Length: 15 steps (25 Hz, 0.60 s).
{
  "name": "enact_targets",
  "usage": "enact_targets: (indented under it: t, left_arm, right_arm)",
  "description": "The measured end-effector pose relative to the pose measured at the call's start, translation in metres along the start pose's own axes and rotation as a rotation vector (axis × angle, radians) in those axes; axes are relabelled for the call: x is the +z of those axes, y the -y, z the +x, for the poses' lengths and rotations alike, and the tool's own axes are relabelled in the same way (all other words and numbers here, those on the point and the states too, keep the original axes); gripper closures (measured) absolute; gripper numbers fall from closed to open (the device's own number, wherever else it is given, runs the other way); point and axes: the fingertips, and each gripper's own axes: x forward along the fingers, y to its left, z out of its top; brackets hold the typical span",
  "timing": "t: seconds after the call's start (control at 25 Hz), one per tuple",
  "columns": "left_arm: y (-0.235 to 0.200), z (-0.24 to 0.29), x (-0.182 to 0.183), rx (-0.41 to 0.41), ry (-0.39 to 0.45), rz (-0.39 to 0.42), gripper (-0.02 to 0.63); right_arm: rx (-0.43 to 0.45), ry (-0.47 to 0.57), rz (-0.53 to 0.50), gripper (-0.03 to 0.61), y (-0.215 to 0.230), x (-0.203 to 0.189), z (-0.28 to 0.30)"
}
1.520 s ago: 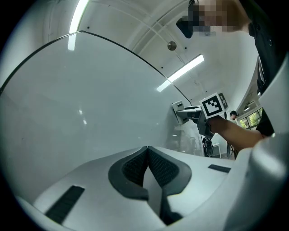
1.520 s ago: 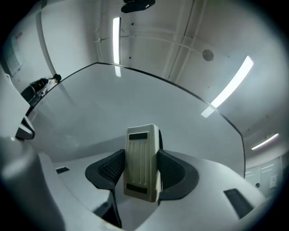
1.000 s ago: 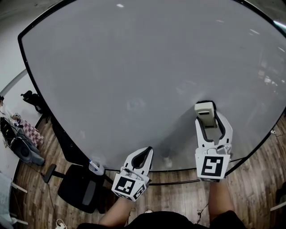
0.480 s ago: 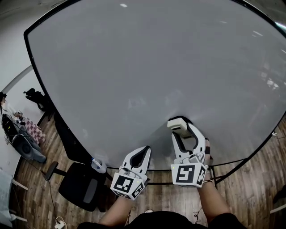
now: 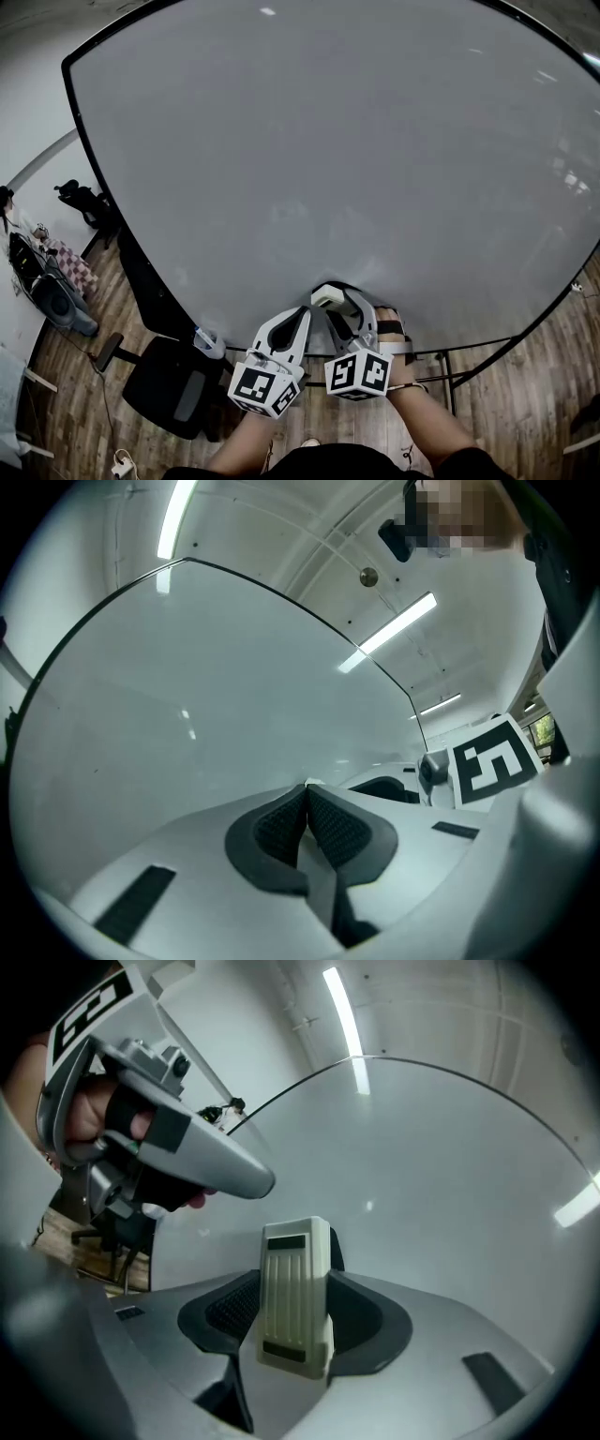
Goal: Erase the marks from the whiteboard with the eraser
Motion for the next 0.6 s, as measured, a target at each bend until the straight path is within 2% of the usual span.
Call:
enact_targets:
  t: [0.12,0.28,0.44,0.6]
  left_arm:
    - [-0.001,-0.003,0.001,0.013,0.0,0.002,0.595]
    - [-0.003,-0.007,0.002,0.031,0.003,0.008,0.594]
    - [-0.003,-0.008,0.004,0.043,0.004,0.003,0.594]
    - [-0.011,-0.01,0.003,0.073,0.001,-0.003,0.594]
  right_arm:
    - [0.058,-0.007,-0.012,0.33,-0.026,-0.006,0.008]
    - [0.072,0.004,-0.009,0.33,-0.035,-0.008,0.009]
    - [0.106,0.097,0.182,0.328,-0.027,-0.006,0.002]
    - [0.056,0.176,0.372,0.326,0.002,-0.008,-0.015]
